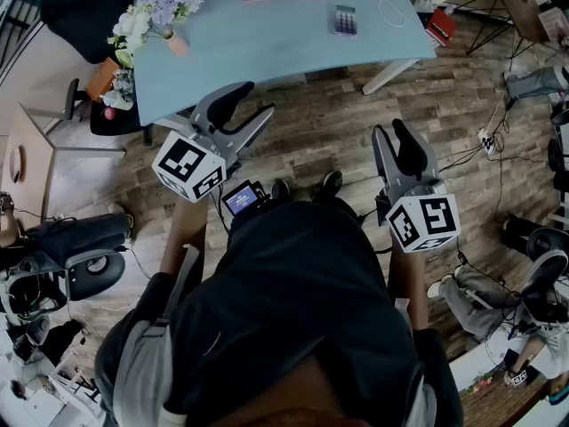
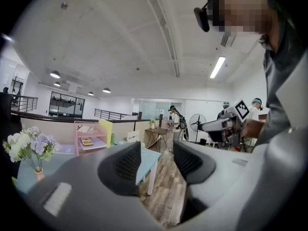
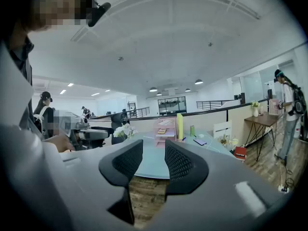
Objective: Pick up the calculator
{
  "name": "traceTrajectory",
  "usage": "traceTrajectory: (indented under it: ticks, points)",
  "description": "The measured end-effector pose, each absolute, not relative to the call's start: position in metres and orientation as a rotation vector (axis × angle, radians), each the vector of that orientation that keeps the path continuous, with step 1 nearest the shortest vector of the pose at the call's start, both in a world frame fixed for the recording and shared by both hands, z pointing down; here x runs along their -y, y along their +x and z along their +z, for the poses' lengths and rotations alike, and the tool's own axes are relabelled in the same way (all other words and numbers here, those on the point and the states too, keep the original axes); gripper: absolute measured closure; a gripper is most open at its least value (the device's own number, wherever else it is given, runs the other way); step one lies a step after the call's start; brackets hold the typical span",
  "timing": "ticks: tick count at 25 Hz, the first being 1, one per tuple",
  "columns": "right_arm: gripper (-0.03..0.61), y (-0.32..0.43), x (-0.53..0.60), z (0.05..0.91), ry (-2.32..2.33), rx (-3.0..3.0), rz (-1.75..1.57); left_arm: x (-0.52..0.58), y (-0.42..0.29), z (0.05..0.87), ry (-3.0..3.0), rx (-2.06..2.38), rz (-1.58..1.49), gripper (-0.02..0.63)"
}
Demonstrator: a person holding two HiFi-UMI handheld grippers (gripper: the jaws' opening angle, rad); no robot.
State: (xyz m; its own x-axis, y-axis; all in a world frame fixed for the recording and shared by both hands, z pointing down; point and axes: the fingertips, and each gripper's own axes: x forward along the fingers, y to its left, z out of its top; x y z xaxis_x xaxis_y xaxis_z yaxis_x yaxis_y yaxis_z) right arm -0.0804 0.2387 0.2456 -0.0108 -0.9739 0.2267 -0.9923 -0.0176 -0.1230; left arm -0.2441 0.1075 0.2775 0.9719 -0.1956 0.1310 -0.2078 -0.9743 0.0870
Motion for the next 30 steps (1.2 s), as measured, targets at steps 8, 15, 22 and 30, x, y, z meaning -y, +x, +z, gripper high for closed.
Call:
traceTrajectory:
  ticks: [8, 15, 22, 30]
  points:
    - [0.436, -0.087, -0.244, 0.248, 2.175, 2.151, 0.365, -0.11, -0.248, 0.278, 3.032, 0.286, 0.18, 0.353]
    - [0.436, -0.081, -0.246, 0.24, 2.196, 2.191, 0.387, -0.113, -0.245, 0.276, 3.038, 0.315, 0.186, 0.353]
    - [0.434, -0.055, -0.224, 0.247, 2.119, 2.279, 0.431, -0.104, -0.232, 0.276, 3.018, 0.419, 0.206, 0.353]
    - [0.434, -0.007, -0.201, 0.254, 2.054, 2.352, 0.475, -0.105, -0.191, 0.268, 3.02, 0.481, 0.243, 0.353]
